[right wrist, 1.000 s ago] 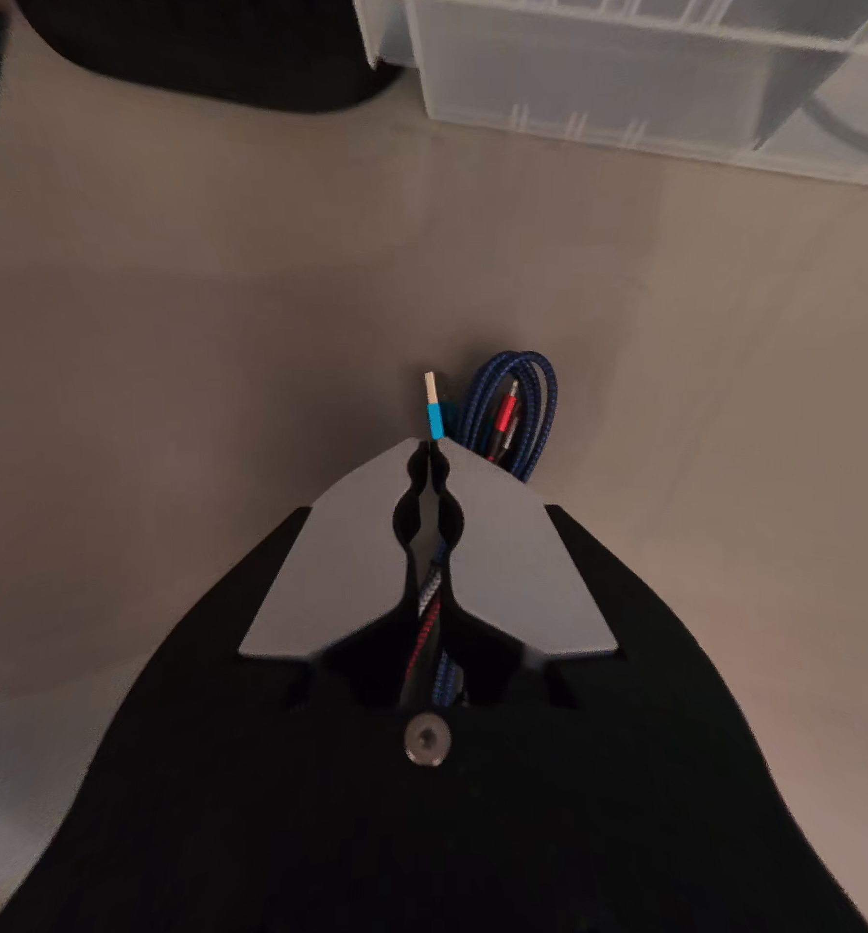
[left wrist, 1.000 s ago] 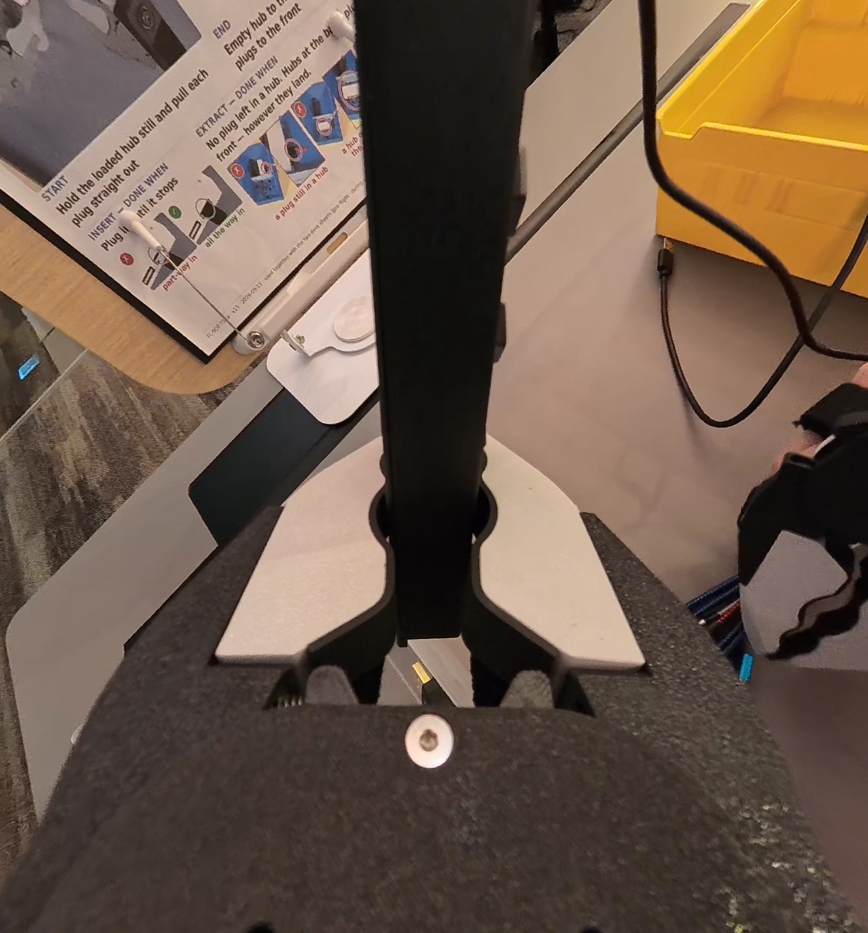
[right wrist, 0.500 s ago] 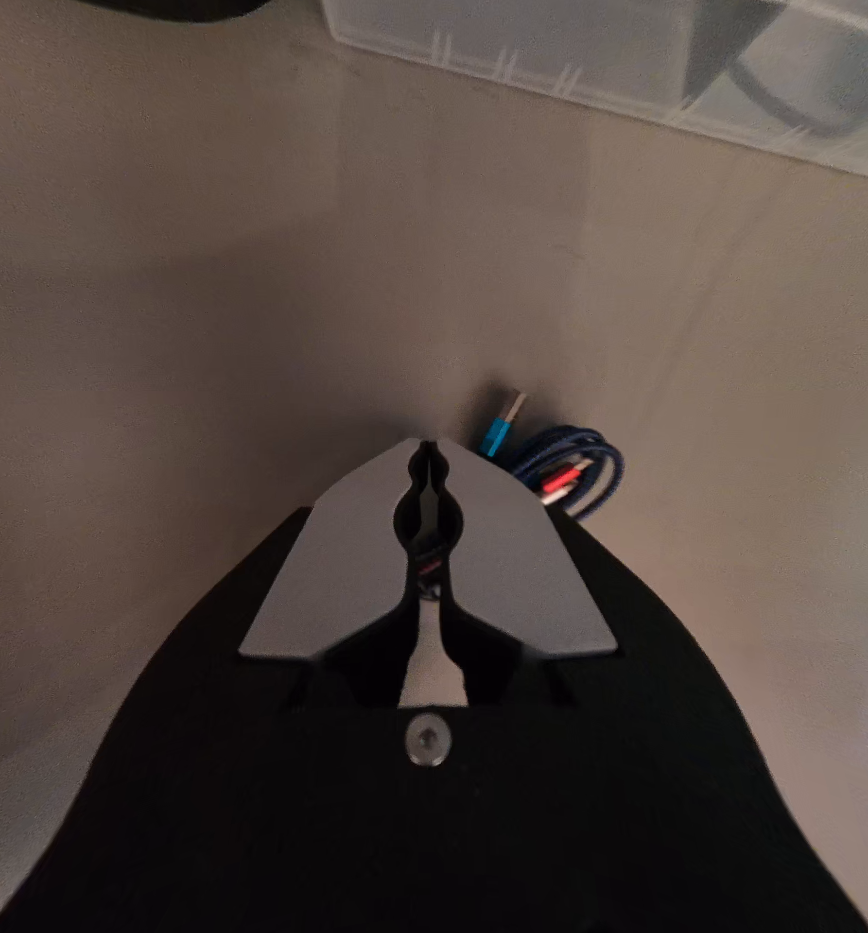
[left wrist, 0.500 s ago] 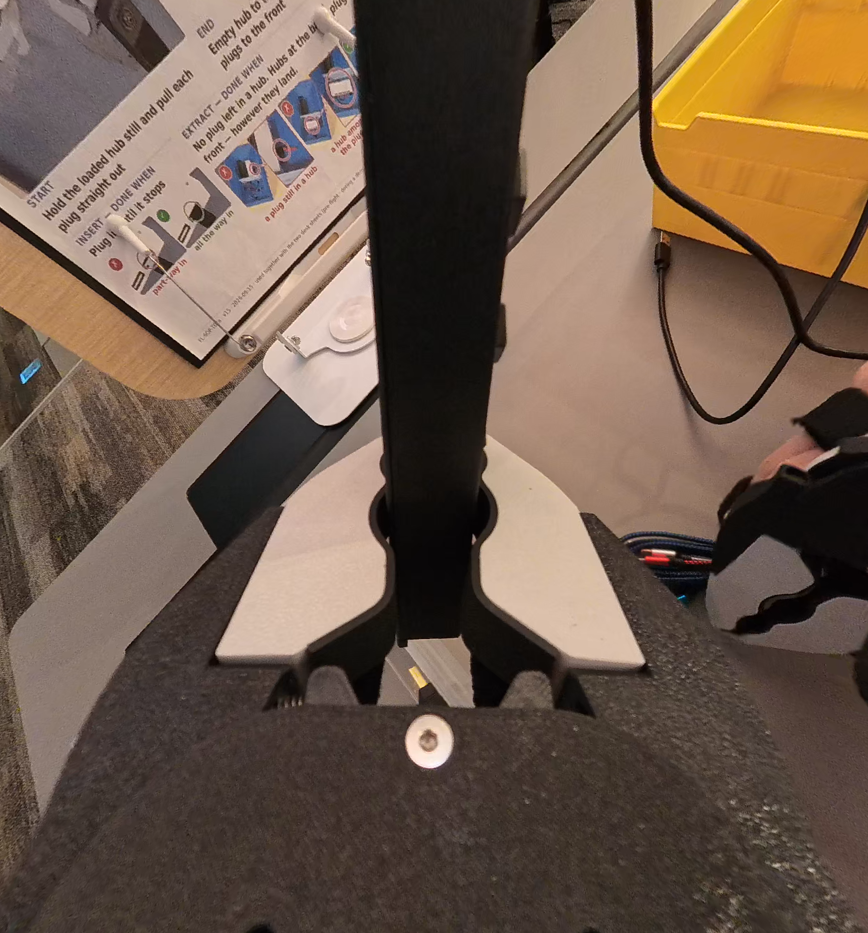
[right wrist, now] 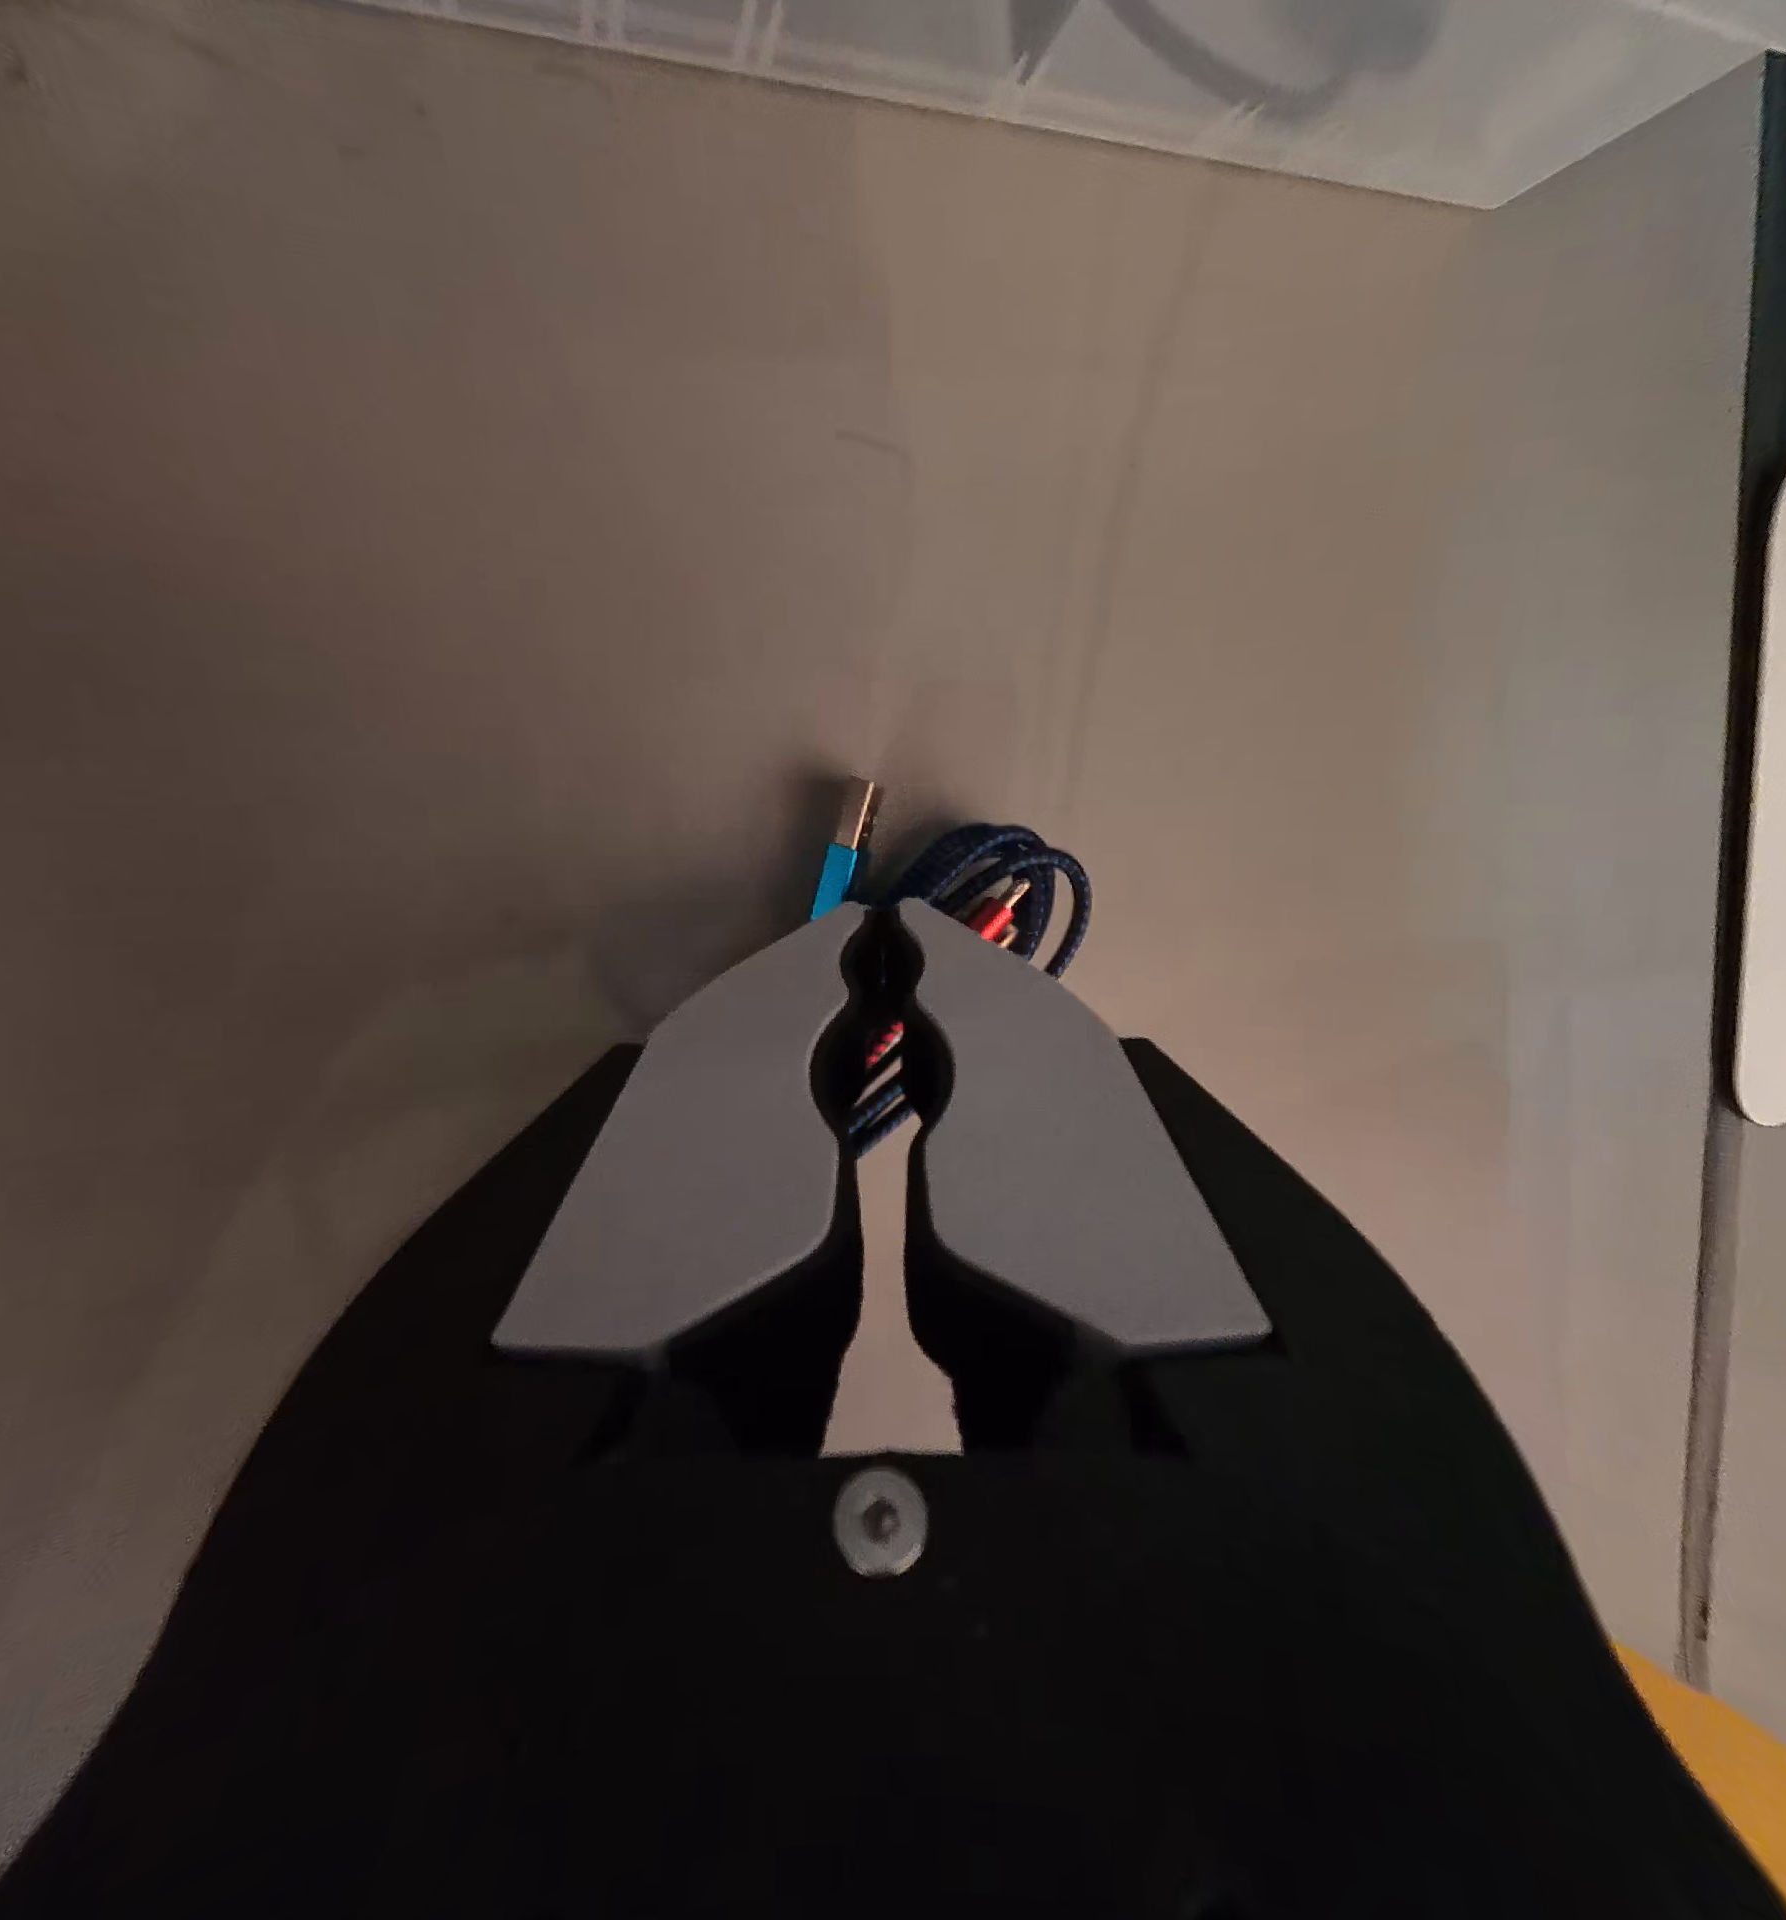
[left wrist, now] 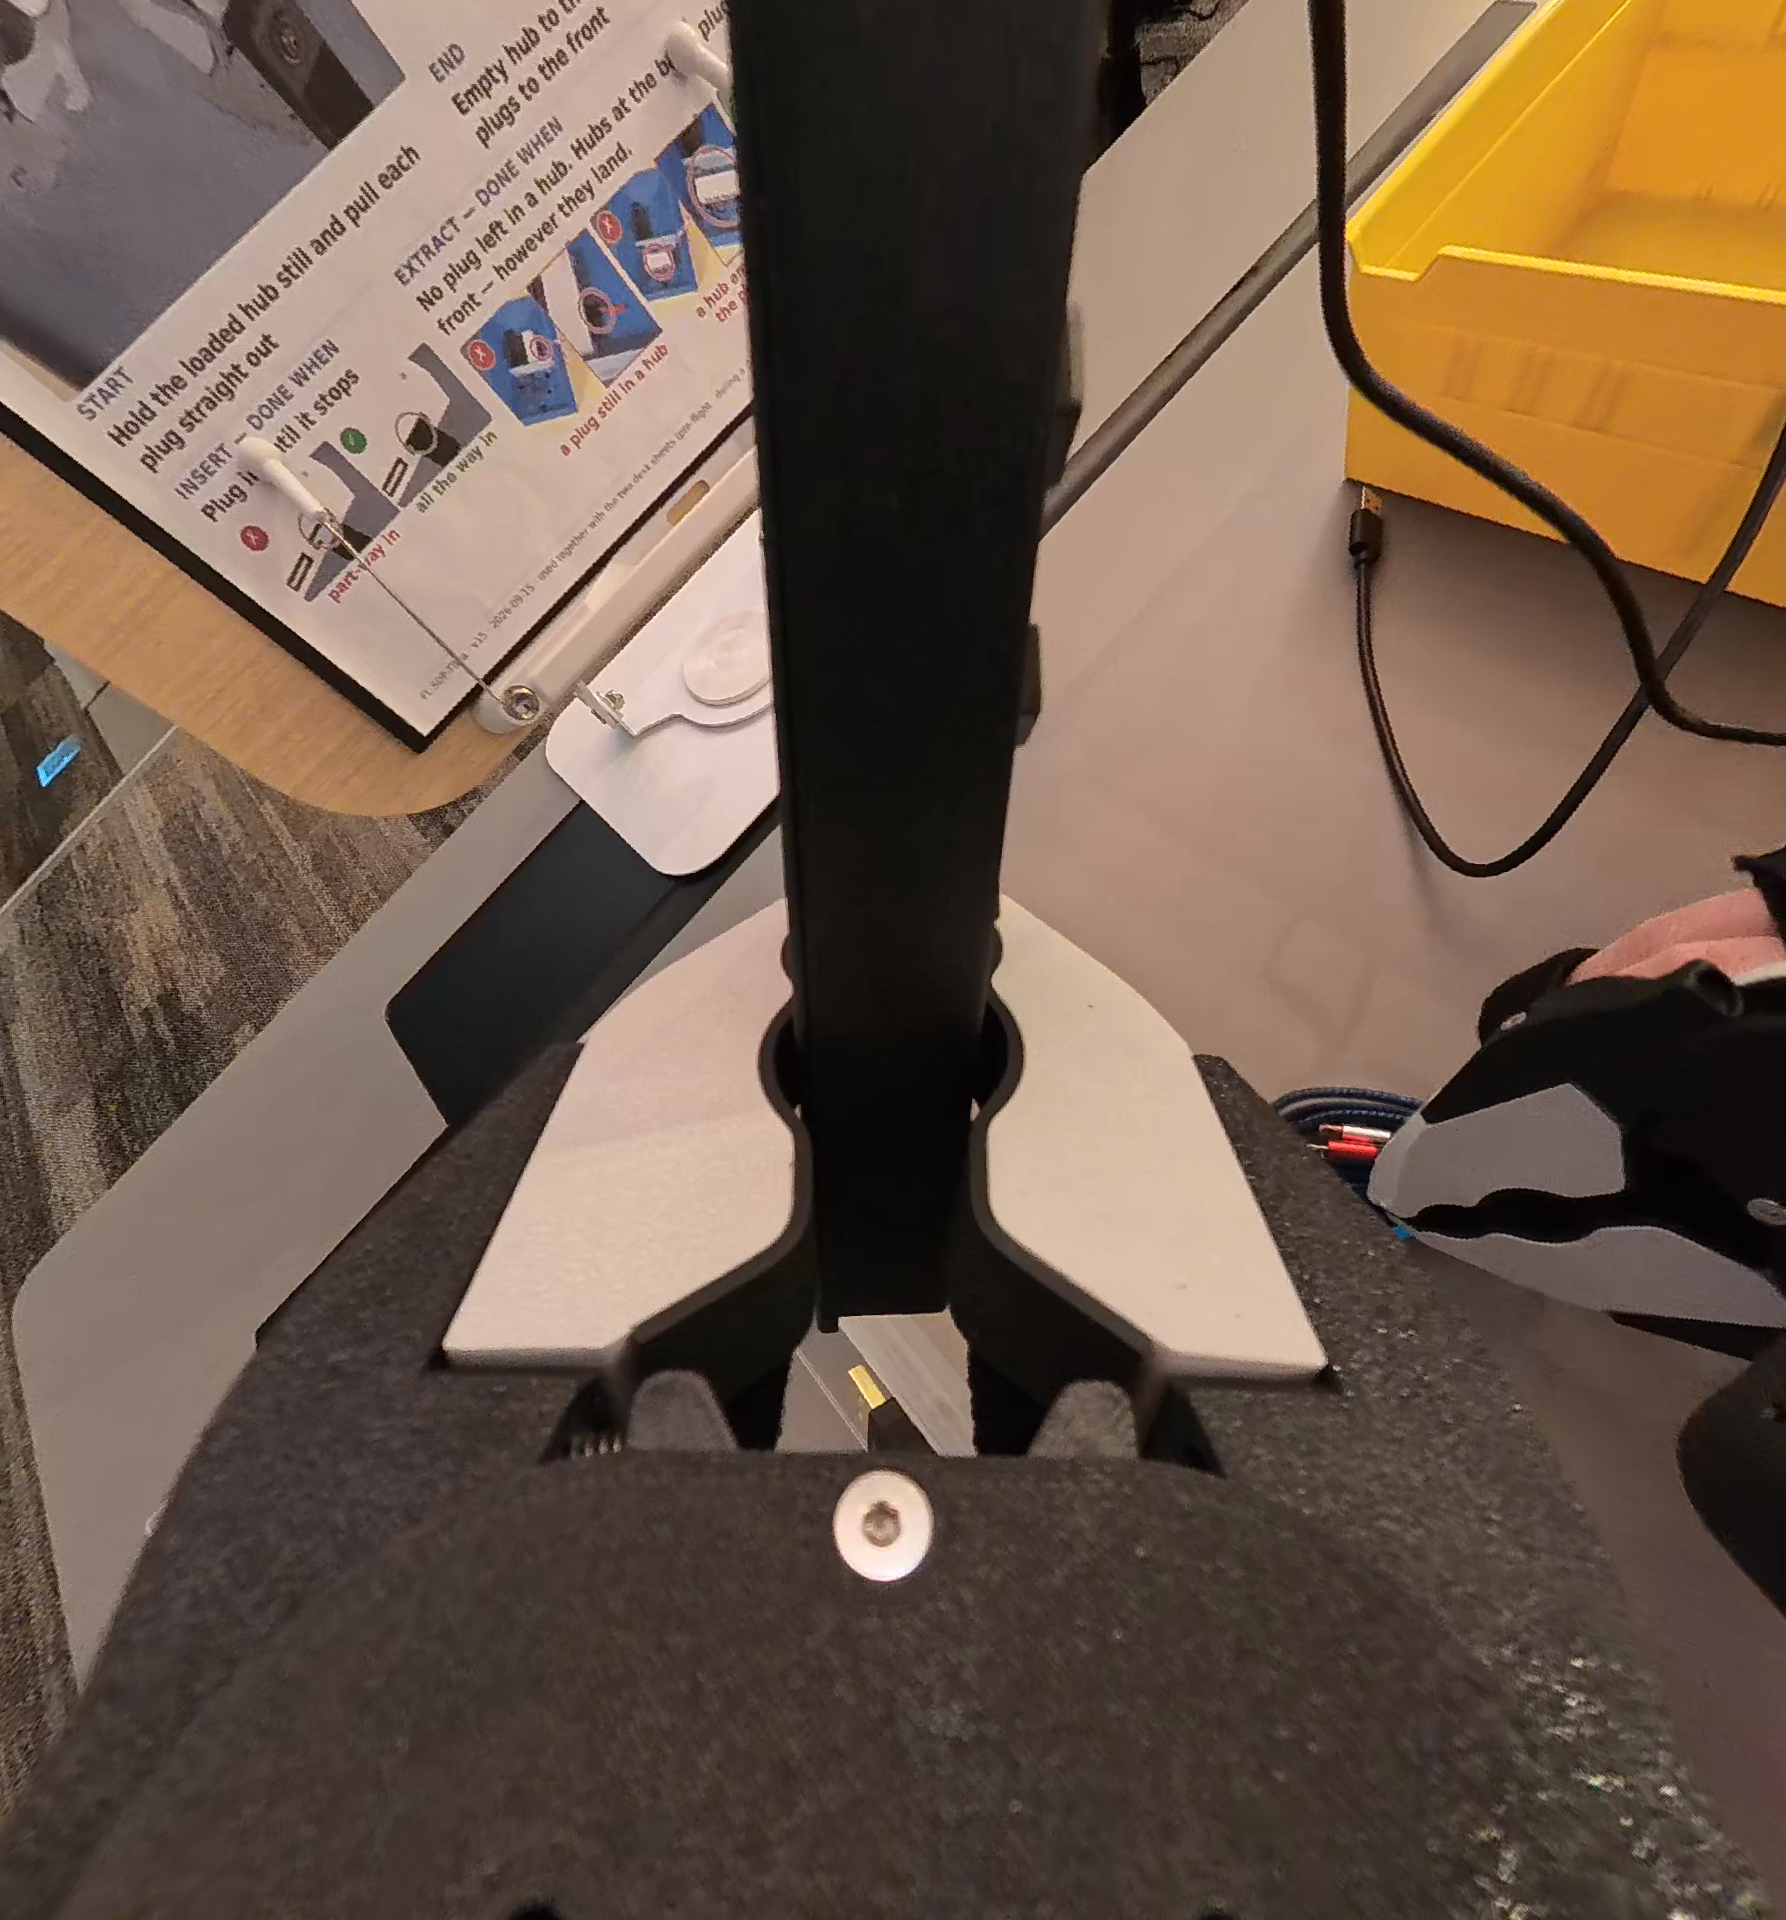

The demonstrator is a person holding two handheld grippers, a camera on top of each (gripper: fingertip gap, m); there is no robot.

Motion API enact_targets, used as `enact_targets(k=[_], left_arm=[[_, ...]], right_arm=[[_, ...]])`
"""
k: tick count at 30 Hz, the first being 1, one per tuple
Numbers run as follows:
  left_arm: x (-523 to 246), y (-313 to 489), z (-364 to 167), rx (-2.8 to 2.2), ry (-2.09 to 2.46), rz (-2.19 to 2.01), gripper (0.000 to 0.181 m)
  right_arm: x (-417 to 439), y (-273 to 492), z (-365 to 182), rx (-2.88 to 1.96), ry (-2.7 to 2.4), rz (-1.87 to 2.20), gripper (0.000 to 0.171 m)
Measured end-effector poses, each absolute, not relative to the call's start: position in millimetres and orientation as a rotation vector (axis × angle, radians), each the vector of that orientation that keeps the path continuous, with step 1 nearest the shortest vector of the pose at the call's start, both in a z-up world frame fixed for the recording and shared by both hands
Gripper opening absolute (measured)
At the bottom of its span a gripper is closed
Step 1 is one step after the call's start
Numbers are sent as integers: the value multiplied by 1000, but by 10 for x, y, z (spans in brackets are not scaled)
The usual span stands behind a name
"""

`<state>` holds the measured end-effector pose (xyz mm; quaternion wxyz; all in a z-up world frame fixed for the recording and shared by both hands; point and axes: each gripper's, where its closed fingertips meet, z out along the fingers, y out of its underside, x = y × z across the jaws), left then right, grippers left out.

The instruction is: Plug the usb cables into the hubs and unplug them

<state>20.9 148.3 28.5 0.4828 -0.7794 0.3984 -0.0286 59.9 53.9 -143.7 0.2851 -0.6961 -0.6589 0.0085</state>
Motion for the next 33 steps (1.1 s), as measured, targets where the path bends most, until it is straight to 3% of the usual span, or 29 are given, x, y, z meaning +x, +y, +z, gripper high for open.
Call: enact_targets(k=[33], left_arm=[[225,1489,239,-1910,989,-62,26]], right_arm=[[684,449,-1575,-2099,-1848,491,4]])
